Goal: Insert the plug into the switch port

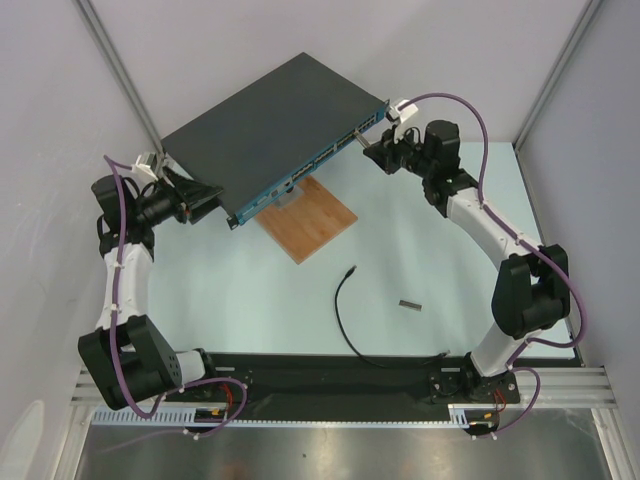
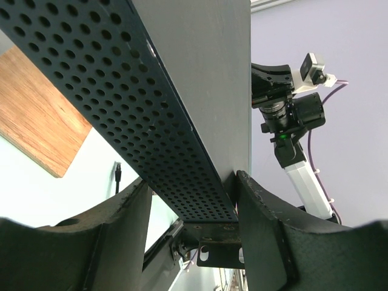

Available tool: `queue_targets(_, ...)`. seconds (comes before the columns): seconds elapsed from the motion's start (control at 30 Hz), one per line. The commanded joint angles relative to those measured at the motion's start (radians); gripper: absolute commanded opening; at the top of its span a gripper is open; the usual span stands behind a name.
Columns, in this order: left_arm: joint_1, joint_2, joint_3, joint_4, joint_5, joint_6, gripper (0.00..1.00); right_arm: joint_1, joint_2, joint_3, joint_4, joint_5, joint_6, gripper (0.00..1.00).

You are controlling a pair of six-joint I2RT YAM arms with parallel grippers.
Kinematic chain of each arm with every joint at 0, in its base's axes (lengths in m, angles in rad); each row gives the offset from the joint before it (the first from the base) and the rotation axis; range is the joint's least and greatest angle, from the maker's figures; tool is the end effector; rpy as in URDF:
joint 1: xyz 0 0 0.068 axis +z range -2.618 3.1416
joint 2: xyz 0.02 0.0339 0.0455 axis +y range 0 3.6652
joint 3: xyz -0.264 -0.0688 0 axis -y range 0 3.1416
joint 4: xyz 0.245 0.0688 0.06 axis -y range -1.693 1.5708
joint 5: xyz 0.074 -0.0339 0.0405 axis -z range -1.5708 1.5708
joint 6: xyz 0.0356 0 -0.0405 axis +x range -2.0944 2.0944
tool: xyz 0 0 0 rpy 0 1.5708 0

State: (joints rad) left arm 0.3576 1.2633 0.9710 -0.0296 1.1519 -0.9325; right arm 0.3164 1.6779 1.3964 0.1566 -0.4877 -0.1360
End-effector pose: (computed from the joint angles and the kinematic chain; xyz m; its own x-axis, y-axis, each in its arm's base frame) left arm 0.2699 0.0661 0.3240 -0.7142 -0.6156 -0.3331 0.1609 0.3188 -0.9341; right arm 0.3796 0.1418 0.3524 -0.0201 -0.1326 -0.9910 -0.7262 0.6832 -0.0767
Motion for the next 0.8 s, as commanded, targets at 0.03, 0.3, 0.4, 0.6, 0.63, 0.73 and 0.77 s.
queue_targets(0.03, -0.057, 0.038, 0.029, 0.039, -0.026, 0.093, 0.0, 0.036, 0.023, -0.02, 0.126, -0.002, -0.019, 0.0)
queue_targets(0.3, -0.057, 0.045, 0.032, 0.04, -0.027, 0.092, 0.0, 0.036, 0.017, -0.031, 0.133, 0.009, -0.04, 0.0)
queue_targets(0.4, -0.057, 0.05, 0.037, 0.042, -0.026, 0.092, 0.0, 0.036, 0.013, -0.05, 0.141, 0.012, -0.047, 0.0)
queue_targets(0.6, -0.057, 0.054, 0.04, 0.042, -0.026, 0.092, 0.0, 0.036, 0.005, -0.066, 0.147, 0.015, -0.048, 0.0)
queue_targets(0.63, -0.057, 0.053, 0.038, 0.042, -0.027, 0.092, 0.0, 0.038, 0.005, -0.068, 0.149, 0.015, -0.048, 0.0)
queue_targets(0.73, -0.057, 0.054, 0.04, 0.042, -0.027, 0.092, 0.0, 0.036, 0.003, -0.068, 0.149, 0.015, -0.05, 0.0)
queue_targets(0.77, -0.057, 0.056, 0.04, 0.043, -0.026, 0.09, 0.0, 0.038, 0.002, -0.071, 0.149, 0.018, -0.051, 0.0)
